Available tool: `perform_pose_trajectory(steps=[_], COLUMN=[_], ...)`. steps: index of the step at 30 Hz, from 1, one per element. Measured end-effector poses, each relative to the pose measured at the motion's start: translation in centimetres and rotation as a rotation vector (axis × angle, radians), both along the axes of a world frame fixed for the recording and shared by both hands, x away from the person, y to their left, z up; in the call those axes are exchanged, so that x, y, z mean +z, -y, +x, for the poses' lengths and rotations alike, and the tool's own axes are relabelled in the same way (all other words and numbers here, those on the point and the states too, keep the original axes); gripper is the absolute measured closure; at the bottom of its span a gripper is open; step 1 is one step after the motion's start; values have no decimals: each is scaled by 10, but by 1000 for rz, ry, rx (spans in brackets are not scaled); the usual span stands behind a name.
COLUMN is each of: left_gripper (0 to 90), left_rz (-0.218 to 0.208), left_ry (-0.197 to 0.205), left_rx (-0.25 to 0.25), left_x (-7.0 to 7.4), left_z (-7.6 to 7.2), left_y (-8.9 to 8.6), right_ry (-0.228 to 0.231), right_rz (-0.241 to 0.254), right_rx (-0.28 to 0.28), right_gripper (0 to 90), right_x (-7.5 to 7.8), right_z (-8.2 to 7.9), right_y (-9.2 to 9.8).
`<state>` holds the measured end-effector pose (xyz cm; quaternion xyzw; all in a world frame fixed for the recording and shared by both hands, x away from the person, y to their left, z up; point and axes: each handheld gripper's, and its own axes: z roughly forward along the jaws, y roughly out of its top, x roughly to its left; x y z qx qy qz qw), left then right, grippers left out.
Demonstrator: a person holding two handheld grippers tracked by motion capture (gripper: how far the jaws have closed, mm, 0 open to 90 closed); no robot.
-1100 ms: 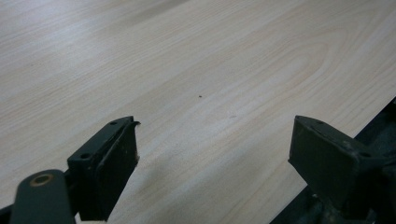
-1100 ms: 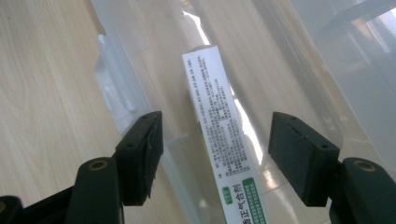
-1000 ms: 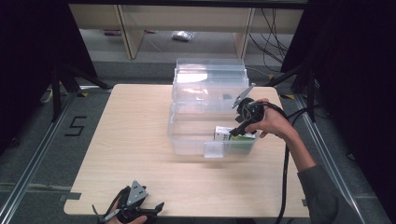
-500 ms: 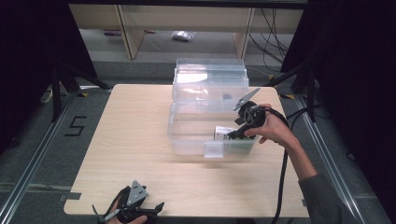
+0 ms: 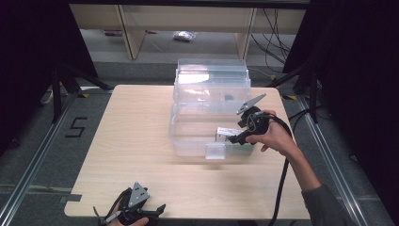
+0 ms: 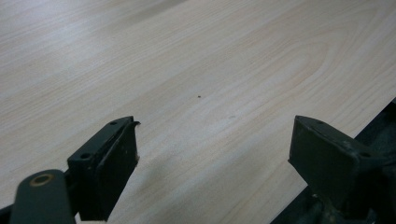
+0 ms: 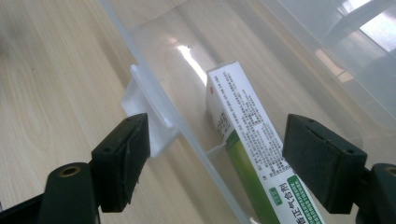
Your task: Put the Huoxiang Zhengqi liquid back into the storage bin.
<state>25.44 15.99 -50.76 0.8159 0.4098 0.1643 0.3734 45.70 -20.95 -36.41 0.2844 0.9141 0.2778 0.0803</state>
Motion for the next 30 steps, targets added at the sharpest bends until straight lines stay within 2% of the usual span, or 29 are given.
perform_pose_trajectory(steps=[2, 3, 4, 6, 8, 9, 10, 12, 13, 14, 16, 17, 19, 20, 21, 22, 23, 24, 25, 26, 27, 28, 29, 30], left_gripper=[148, 148, 148, 148, 147, 148, 148, 148, 148, 148, 148, 148, 148, 148, 148, 148, 148, 148, 148, 148, 148, 147, 148, 148], left_rz=[-7, 2, 17, 0, 2, 4, 12, 4, 9, 3, 4, 9, 6, 8, -2, 0, 19, 19, 12, 7, 26, 49, 50, 9], left_ry=[-3, -3, 1, -8, -16, -4, 1, -3, -21, -15, -19, -15, -18, -17, -15, -15, -15, -14, -14, -15, -18, -20, -20, -12], left_rx=[-4, -2, 6, -4, -10, 2, 9, 3, -16, -10, -14, -25, -16, -18, -12, -13, -14, -15, -15, -17, -32, -51, -50, -24], left_x=[0, 0, 0, 1, 2, 1, 0, 1, 2, 2, 2, 2, 2, 3, 2, 2, 2, 3, 3, 3, 3, 4, 4, 3], left_z=[-1, 0, 0, -1, -1, -1, 0, -1, -1, -1, -1, 0, -1, -1, -1, -1, 0, 0, -1, -1, -1, 0, 0, -1], left_y=[0, 0, 0, 0, 0, 0, 0, 0, -1, 0, 0, -1, -1, -1, 0, -1, -2, -2, -1, -1, -2, -4, -4, -1], right_ry=[31, 22, 37, 56, 31, 30, 55, 57, 66, 63, 78, 70, 82, 70, 72, 70, 82, 85, 95, 68, 69, 84, 98, 93], right_rz=[13, 17, 20, 35, 39, 49, 35, 41, 45, 38, 53, 53, 56, 70, 61, 60, 76, 68, 73, 81, 63, 79, 72, 80], right_rx=[15, -21, -18, -17, -50, -66, -35, -6, -27, -35, -36, -18, -13, -30, -12, -8, -29, 4, 12, -27, -28, -12, 10, 3], right_gripper=[228, 223, 223, 219, 215, 213, 213, 216, 210, 208, 209, 208, 209, 209, 210, 212, 211, 210, 210, 209, 208, 209, 208, 208], right_x=[-2, -1, -2, -4, -5, -5, -6, -7, -8, -8, -10, -10, -13, -14, -14, -15, -17, -17, -19, -19, -19, -21, -22, -22], right_z=[-1, -5, -6, -9, -14, -16, -17, -19, -22, -24, -27, -29, -32, -35, -35, -37, -40, -39, -40, -43, -44, -45, -45, -47], right_y=[1, 0, 1, 1, 0, 0, 1, 1, 0, 1, 0, 0, 0, -1, 0, -1, -2, -1, 0, -2, -1, -1, 0, 0])
